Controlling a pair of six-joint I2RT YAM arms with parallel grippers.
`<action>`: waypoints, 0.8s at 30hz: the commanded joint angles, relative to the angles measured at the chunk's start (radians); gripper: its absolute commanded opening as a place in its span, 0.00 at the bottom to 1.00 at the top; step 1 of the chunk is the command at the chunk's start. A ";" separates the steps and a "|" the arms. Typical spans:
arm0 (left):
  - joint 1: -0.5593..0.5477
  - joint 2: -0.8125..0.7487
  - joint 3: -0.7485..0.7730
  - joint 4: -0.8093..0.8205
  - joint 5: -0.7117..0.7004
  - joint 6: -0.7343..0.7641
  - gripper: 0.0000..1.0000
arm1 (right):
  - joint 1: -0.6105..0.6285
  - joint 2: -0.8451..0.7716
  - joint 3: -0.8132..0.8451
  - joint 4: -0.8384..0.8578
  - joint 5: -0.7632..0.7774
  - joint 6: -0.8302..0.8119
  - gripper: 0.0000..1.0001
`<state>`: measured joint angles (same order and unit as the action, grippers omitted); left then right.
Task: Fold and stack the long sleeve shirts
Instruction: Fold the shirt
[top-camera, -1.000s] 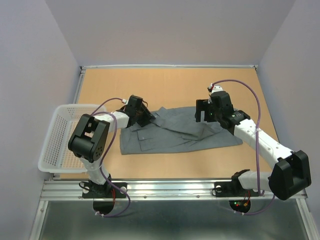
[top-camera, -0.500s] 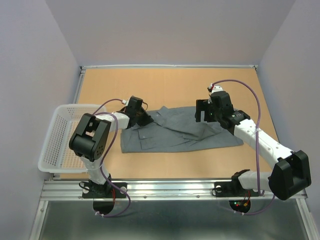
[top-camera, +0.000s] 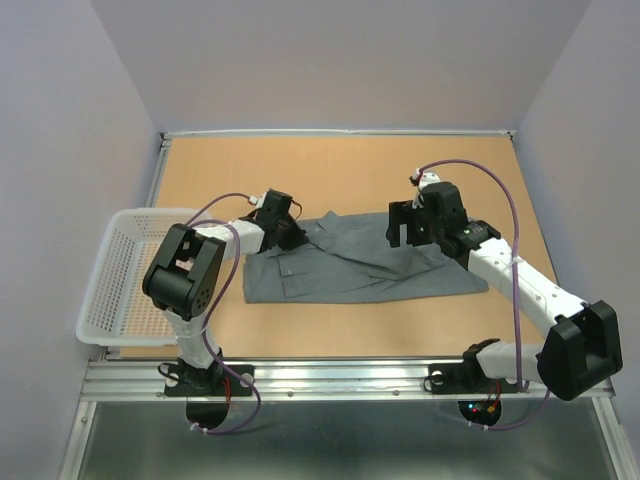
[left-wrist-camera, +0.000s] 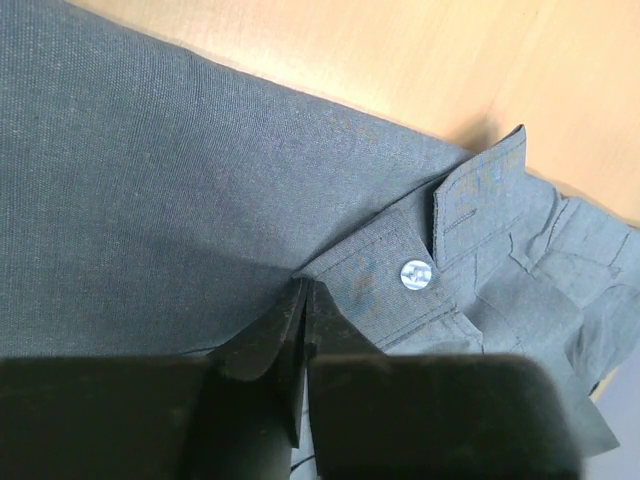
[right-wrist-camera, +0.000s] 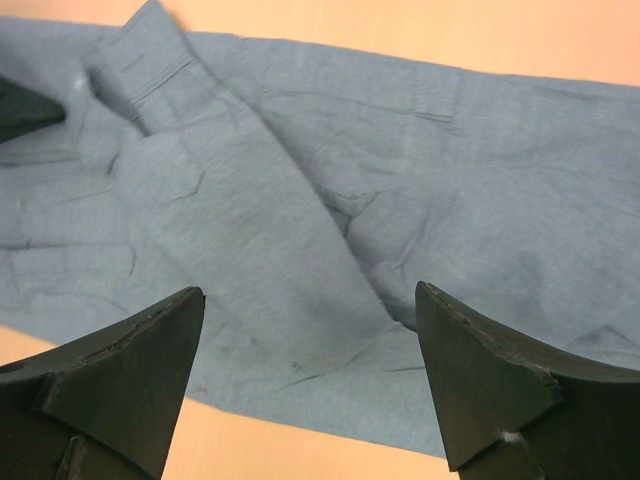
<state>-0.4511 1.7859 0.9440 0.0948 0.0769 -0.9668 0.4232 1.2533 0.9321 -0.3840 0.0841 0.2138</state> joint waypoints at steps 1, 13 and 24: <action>-0.008 -0.055 0.013 -0.093 -0.061 0.030 0.24 | -0.006 -0.012 0.016 0.037 -0.145 -0.056 0.90; 0.008 -0.200 0.068 -0.219 -0.134 0.105 0.75 | 0.121 0.288 0.267 0.040 -0.317 -0.175 0.76; 0.045 -0.249 0.045 -0.241 -0.101 0.223 0.76 | 0.143 0.665 0.611 0.057 -0.513 -0.137 0.56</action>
<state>-0.4095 1.6039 0.9825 -0.1276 -0.0212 -0.8040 0.5644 1.8545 1.4292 -0.3538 -0.3325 0.0605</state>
